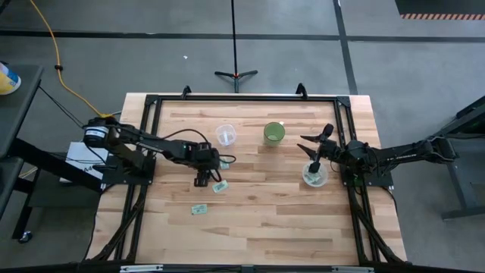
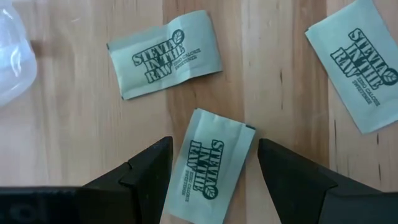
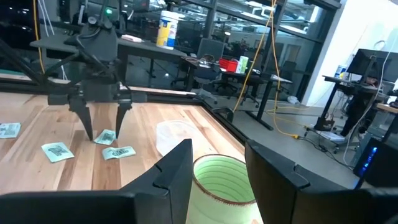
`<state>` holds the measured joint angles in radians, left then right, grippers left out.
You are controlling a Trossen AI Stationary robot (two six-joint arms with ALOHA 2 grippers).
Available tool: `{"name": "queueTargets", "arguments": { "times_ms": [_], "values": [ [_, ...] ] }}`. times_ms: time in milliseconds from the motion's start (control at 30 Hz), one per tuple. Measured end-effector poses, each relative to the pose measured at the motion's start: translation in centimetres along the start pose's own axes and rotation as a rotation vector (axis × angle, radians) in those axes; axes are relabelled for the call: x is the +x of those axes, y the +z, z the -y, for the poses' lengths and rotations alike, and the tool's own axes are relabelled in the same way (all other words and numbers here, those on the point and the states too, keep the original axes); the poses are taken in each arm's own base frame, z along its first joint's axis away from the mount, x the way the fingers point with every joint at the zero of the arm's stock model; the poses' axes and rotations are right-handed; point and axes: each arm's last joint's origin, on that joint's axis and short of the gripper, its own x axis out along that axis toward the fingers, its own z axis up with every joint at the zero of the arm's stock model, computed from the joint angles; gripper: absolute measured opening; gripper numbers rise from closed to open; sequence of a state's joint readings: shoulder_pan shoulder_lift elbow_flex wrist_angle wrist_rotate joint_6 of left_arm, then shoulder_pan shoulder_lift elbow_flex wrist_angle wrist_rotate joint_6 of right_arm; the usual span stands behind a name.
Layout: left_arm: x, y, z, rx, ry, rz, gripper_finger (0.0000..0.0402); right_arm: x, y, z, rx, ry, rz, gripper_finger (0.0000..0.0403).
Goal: Pick and place items into bin
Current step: Put the white sweetener packet into the left transparent bin
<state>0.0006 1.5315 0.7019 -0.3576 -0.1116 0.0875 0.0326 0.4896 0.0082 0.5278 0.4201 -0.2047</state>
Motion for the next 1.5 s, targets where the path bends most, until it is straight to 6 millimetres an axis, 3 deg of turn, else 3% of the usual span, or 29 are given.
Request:
{"name": "queueTargets", "arguments": {
  "times_ms": [233, 500, 1167, 1500],
  "values": [
    [0.6, -0.1, -0.2, 0.008, -0.023, -0.021, 0.0271, 0.0, 0.0, 0.0, 0.004, -0.001, 0.003, 0.0139],
    [1.3, -0.6, -2.5, -0.083, -0.159, -0.027, 0.0246, 0.0, 0.1, 0.0, 0.002, -0.002, 0.014, 0.0139],
    [1.1, -0.2, -3.1, -0.030, -0.150, -0.019, 0.0029, 0.0, 0.1, 0.0, 0.002, 0.000, 0.015, 0.0139],
    [-1.8, 2.8, -4.0, -0.061, -0.104, -0.107, 0.0059, 0.0, 0.1, 0.0, 0.001, 0.001, 0.015, 0.0139]
  ]
}}
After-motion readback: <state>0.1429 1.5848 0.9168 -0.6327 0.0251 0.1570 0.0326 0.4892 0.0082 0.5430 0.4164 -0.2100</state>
